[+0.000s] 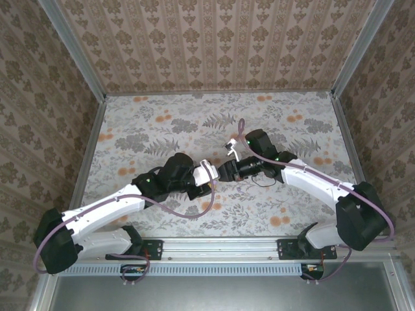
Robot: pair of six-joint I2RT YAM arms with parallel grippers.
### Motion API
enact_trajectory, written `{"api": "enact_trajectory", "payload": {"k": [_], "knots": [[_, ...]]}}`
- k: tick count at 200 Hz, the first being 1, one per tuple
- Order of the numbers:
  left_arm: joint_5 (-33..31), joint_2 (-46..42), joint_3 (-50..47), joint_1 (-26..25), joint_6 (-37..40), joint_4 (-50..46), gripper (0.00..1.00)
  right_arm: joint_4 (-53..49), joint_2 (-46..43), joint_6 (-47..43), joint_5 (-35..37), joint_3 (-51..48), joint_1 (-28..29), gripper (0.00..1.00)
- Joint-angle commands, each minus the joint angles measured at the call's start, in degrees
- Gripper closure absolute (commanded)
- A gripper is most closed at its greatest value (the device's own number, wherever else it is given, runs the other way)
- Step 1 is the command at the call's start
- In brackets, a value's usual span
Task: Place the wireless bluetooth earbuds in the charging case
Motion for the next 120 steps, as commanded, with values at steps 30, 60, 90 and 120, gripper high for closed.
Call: {"api": "enact_trajectory", "payload": {"k": [30,60,90,120], "knots": [[-1.5,-1.7,2.6,-0.6,1.2,-0.2,0.60,1.2,1.6,1.2,-0.6,0.5,0.9,0.65],[-1.7,-2.0,2.5,-0.8,1.0,0.1,0.52,1.1,1.0,-0.1,-0.3,0.5,0.9,0.75],[-1.8,-2.4,2.3,-0.6,-0.6,0.8,0.22,-0.5,-0.3,-5.5,2.6,-0.4,0.6,0.77],[2.9,-5.9,-1.7,0.8,-2.4,5.5,0.17,1.8,-4.6,-10.3,4.3,-2.5,-1.7,0.77]]}}
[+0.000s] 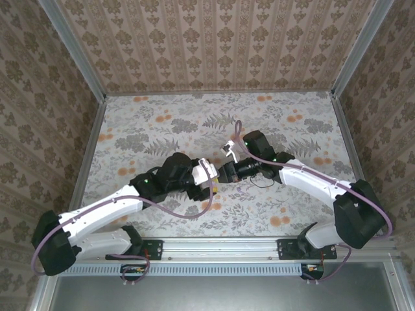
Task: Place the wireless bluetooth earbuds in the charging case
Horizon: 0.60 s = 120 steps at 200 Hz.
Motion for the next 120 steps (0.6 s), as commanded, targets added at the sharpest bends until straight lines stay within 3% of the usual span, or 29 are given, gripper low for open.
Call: {"api": "enact_trajectory", "payload": {"k": [1,37,73,120], "knots": [[4.3,-4.0,-2.1,1.1,-1.8,5.0,0.17,1.2,-4.2,-6.5,2.3,-2.1,-1.9,0.77],[17.2,-10.3,-10.2,4.8,-1.7,14.0,0.19,2.2,-8.3,-18.5,-0.4,-4.5,-5.7,0.78],[21.2,-11.4,-14.7,5.8,-0.3,22.7,0.20,1.8,-13.0,-35.5,-2.0,-6.2,-6.8,0.78],[31.9,-8.7,-15.5,6.5,1.6,26.4,0.19,-3.3,-16.6,-60.1,-3.5,-7.9,-6.8,0.77]]}}
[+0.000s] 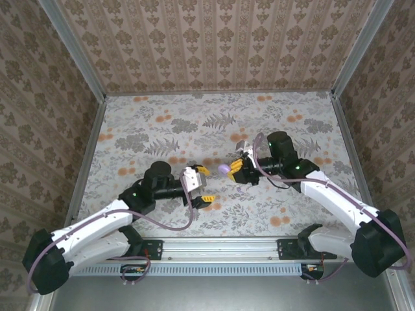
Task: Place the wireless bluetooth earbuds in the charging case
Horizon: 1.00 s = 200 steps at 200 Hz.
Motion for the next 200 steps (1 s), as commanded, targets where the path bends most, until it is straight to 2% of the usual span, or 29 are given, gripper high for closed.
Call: {"api": "enact_trajectory", "payload": {"k": [1,48,70,147,172,200], "knots": [[8.9,0.9,-0.9,0.7,1.6,6.1,0.19,-4.3,-2.3,-19.6,-2.4,-1.3,0.0,0.77],[11.6,3.1,-1.0,1.6,3.0,8.3,0.28,-12.0,-4.4,-31.5,-3.2,0.0,0.0,0.75],[11.9,3.5,-0.7,2.2,2.8,8.0,0.29,-17.1,-5.0,-36.3,-2.6,1.5,0.0,0.75],[12.3,4.6,0.7,2.5,5.3,6.7,0.33,-15.9,-7.1,-35.9,-1.6,2.7,3.6,0.77],[13.8,5.8,1.9,2.2,6.3,5.2,0.40,-14.6,-6.4,-35.6,-2.6,3.3,4.4,0.77],[13.8,6.7,2.6,1.7,6.4,4.8,0.42,-15.6,-4.9,-35.9,-3.7,4.4,5.2,0.77]]}}
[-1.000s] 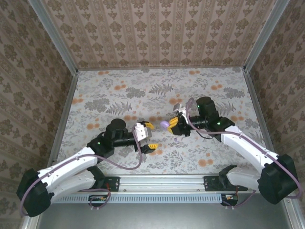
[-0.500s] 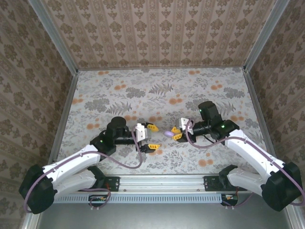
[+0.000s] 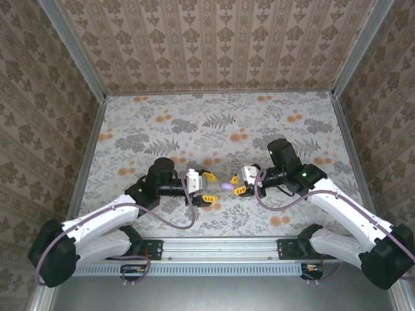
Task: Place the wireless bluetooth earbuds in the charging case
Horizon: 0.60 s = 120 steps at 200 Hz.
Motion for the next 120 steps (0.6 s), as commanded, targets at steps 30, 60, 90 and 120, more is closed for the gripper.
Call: {"api": "enact_trajectory", "payload": {"k": [30,60,90,120], "knots": [[1.8,0.4,2.9,-0.7,3.0,-1.2,0.48,-2.9,3.1,-2.8,-2.6,4.3,2.0,0.77],[2.3,0.3,3.7,-1.0,4.8,-3.4,0.54,-6.6,5.4,-5.0,-1.3,6.9,2.7,0.77],[3.0,0.1,5.0,-1.2,7.1,-7.0,0.56,-9.2,8.2,-6.2,-3.0,9.1,3.0,0.77],[3.6,0.0,5.3,-1.4,7.4,-7.6,0.60,-11.7,11.3,-7.6,-3.7,11.6,3.2,0.77]]}}
